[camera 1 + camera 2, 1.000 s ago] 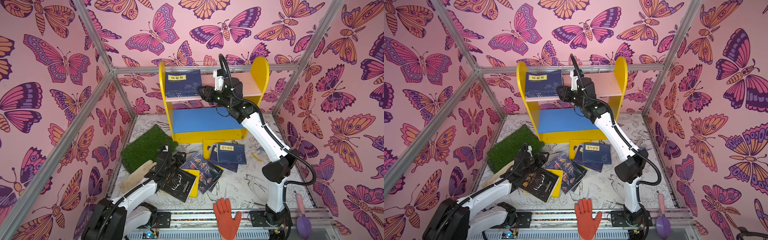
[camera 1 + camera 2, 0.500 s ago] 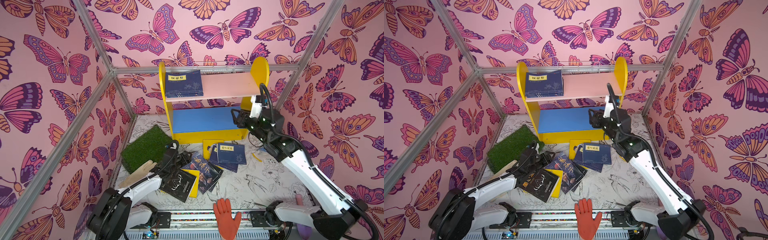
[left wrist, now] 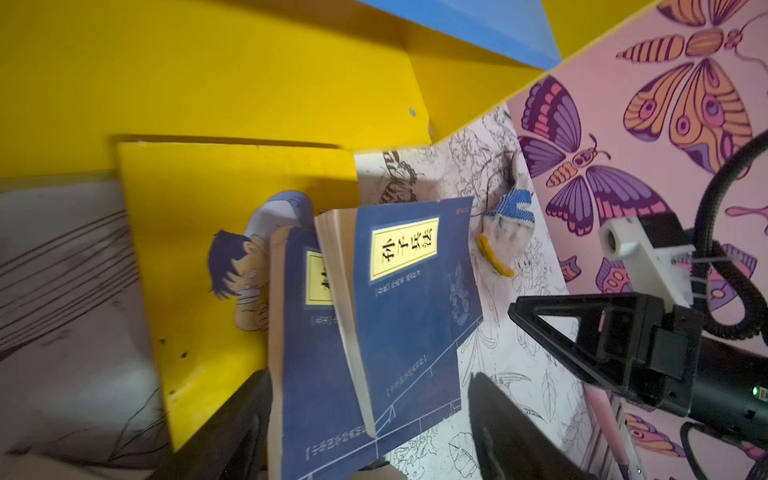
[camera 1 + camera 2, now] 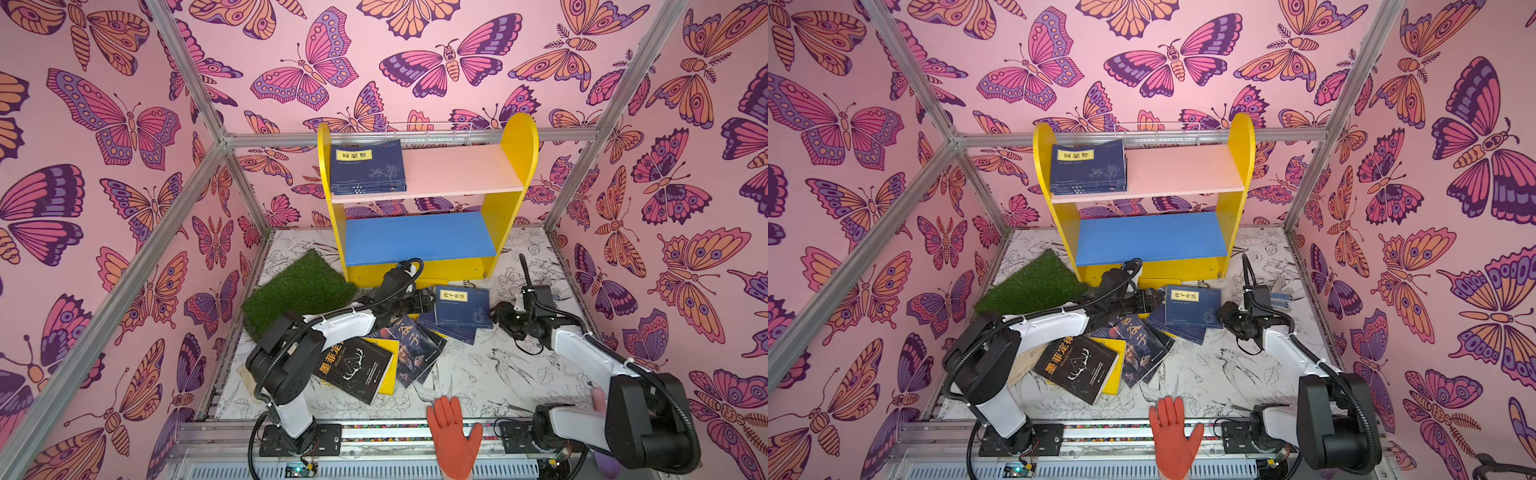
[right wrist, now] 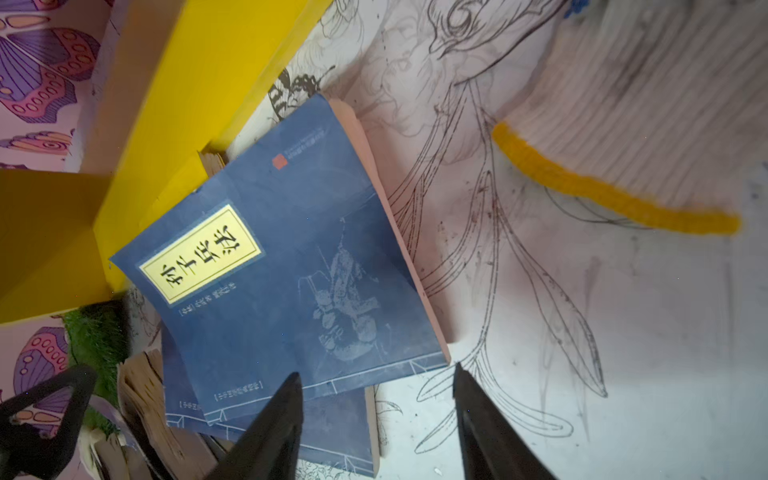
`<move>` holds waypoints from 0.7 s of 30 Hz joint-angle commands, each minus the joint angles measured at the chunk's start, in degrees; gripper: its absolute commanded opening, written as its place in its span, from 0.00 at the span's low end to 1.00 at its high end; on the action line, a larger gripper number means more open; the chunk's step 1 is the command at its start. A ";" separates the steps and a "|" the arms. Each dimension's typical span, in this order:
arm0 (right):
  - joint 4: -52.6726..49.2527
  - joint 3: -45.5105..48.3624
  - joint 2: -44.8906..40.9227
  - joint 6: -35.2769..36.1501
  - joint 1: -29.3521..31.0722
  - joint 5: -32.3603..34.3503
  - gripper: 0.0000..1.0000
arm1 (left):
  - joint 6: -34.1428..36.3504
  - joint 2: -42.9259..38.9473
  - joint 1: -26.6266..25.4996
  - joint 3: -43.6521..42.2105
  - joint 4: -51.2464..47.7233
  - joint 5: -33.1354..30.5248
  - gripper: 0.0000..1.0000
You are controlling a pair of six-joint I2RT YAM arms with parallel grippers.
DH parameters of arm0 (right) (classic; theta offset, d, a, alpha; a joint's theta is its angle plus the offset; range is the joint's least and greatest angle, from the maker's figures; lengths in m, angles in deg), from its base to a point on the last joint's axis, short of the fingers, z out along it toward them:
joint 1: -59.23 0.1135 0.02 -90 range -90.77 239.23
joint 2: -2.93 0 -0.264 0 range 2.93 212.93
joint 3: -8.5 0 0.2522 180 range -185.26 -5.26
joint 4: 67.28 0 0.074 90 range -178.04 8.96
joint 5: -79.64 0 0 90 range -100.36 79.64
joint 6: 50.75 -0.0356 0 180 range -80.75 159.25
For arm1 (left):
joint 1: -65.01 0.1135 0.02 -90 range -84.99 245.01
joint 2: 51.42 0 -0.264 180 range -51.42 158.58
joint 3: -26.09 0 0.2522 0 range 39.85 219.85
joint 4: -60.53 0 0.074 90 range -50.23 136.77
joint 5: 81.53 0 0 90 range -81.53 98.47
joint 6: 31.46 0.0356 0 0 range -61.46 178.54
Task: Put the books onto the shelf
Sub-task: 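Lower the right gripper to the book pile while the left gripper reaches in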
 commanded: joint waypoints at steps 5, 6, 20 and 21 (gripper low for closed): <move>3.27 -1.16 6.91 5.15 -2.08 -3.82 0.57 | 3.25 5.38 -2.04 3.70 -6.34 -0.45 0.76; 3.64 -1.22 7.93 5.63 -2.01 -3.92 0.57 | 3.38 6.17 -2.23 3.99 -6.82 -0.45 0.76; 12.13 0.77 10.43 5.79 4.21 -12.84 0.53 | -2.41 9.59 0.21 2.75 -7.34 -0.20 0.72; 12.82 0.97 10.17 5.23 4.31 -13.13 0.51 | -2.33 9.64 0.21 2.81 -7.33 -0.04 0.71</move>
